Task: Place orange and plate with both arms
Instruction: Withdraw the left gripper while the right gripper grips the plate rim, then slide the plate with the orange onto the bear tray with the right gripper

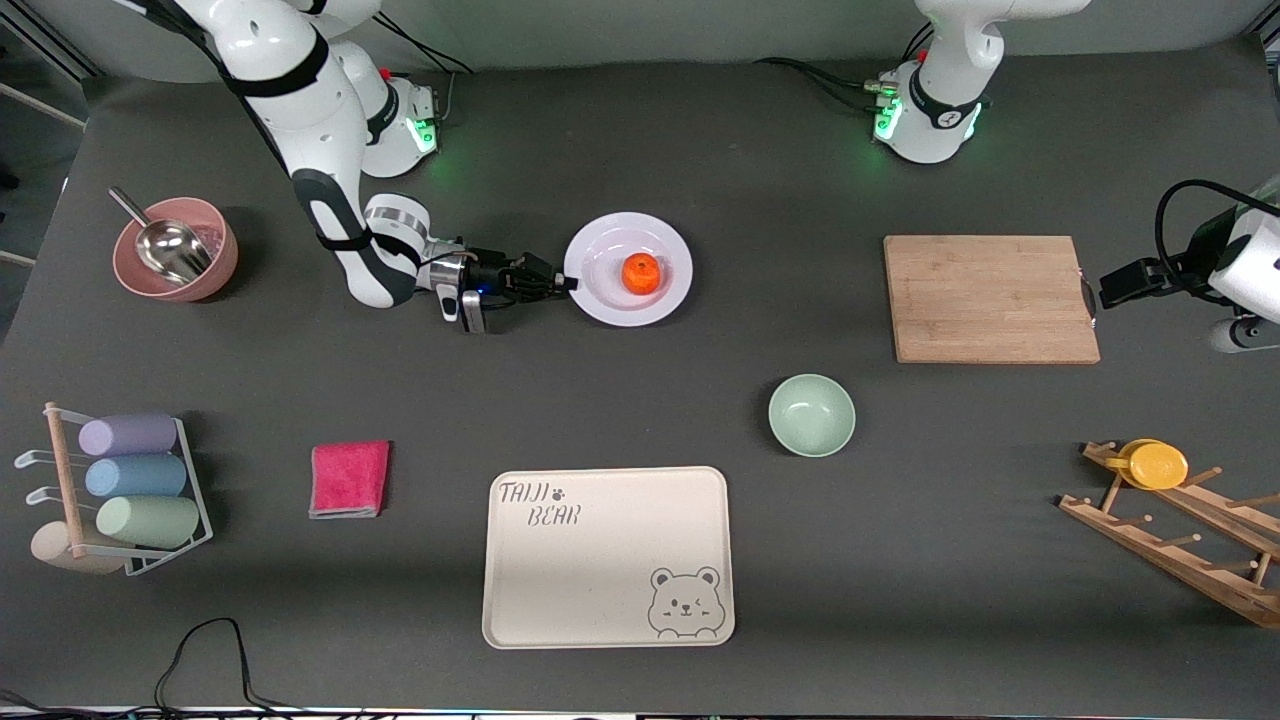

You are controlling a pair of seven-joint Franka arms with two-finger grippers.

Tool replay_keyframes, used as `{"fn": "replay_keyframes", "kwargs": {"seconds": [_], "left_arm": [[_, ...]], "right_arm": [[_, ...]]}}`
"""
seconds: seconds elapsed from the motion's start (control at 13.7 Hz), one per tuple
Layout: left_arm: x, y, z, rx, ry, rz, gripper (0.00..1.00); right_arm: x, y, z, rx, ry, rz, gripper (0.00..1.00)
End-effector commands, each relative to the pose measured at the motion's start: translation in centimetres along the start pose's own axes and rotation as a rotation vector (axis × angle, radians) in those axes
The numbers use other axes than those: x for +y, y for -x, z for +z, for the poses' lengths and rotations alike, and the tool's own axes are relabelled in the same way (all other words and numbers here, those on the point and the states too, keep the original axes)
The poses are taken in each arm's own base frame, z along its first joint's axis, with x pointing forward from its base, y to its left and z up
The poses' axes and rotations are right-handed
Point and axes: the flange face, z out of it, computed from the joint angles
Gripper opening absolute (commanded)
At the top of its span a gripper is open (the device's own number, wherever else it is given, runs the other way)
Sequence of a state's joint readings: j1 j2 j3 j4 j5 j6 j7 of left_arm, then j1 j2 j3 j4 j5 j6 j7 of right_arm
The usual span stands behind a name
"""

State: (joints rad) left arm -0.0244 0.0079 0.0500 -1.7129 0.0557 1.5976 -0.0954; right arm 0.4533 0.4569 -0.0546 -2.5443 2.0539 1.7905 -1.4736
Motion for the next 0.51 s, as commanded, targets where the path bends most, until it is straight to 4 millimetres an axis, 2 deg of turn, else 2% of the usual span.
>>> {"fn": "replay_keyframes", "kwargs": {"seconds": [0.0, 0.15, 0.22, 0.37, 0.44], "left_arm": [[-0.5, 0.1, -0.8, -0.008, -0.01, 0.006, 1.0], [-0.4, 0.1, -0.7, -0.01, -0.011, 0.009, 1.0], [0.0, 0.1, -0.8, -0.009, -0.013, 0.015, 1.0], [0.3, 0.1, -0.8, -0.01, -0.014, 0.015, 1.0], [0.3, 0.1, -0.9, -0.007, -0.014, 0.015, 1.0]], "right_arm": [[-6.1, -2.2, -1.1, -0.035, -0.039, 0.018, 0.0], [-8.1, -3.5, -2.1, -0.05, -0.029, 0.032, 0.0], [-8.4, -3.9, -2.2, -0.055, -0.017, 0.032, 0.0], [-8.0, -6.2, -1.8, -0.041, -0.015, 0.019, 0.0], [-7.4, -8.2, -1.5, -0.028, -0.015, 0.011, 0.0]]}}
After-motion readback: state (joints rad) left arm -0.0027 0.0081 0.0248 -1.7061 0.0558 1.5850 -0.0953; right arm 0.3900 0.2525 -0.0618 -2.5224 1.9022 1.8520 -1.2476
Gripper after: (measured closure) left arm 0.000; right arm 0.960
